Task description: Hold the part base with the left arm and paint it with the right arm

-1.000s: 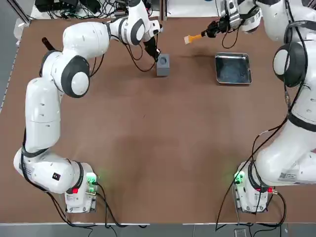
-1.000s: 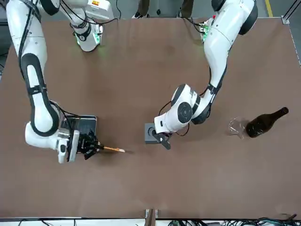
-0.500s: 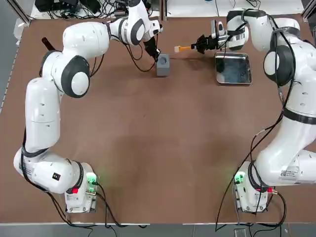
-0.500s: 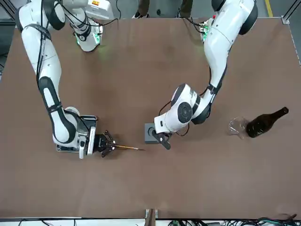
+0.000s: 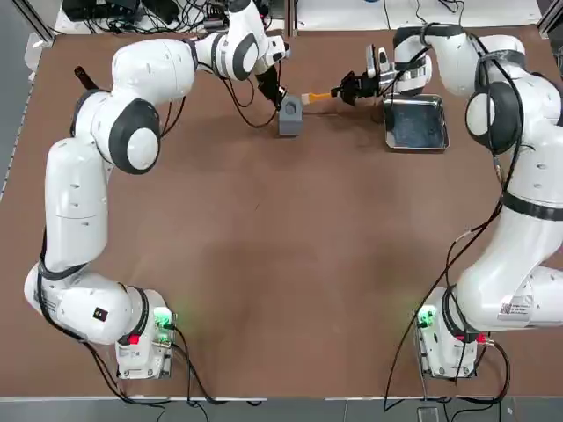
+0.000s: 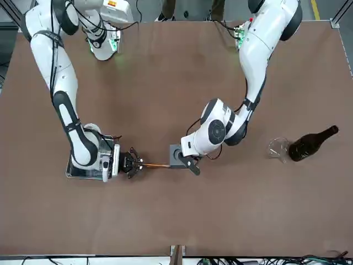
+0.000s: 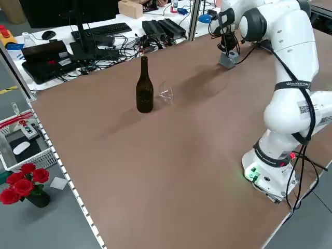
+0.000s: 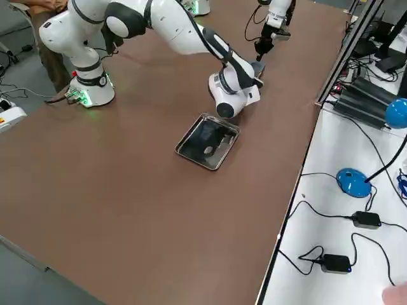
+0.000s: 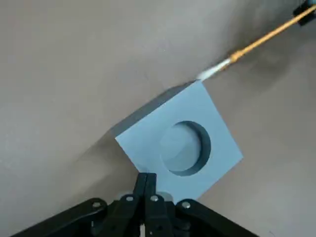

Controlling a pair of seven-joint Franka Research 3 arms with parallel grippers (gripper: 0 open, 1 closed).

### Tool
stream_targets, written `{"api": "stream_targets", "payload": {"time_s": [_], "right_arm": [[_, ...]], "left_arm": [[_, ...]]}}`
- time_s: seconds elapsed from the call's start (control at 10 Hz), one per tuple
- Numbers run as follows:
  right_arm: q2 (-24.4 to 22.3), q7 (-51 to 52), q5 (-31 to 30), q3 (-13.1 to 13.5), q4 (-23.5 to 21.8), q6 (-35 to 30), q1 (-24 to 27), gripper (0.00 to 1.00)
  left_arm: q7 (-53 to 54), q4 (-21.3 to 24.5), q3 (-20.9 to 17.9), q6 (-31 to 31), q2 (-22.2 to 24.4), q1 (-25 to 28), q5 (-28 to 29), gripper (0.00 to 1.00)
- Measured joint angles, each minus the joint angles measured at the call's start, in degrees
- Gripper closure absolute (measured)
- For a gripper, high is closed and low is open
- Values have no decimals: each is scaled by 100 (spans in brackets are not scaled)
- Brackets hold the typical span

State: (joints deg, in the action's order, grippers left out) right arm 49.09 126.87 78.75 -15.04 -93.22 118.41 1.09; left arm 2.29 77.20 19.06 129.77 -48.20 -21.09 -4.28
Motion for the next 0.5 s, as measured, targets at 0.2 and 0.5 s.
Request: {"api": "stream_targets", "payload": {"time_s": [0.2, 0.5], "right_arm": [[5, 14, 0, -26, -168, 89, -11, 96], [9, 62, 0, -48, -424, 97, -15, 96]], "left_arm": [[0, 0, 0, 0, 0, 0, 0, 97], [0, 0, 0, 0, 0, 0, 0, 97]]}}
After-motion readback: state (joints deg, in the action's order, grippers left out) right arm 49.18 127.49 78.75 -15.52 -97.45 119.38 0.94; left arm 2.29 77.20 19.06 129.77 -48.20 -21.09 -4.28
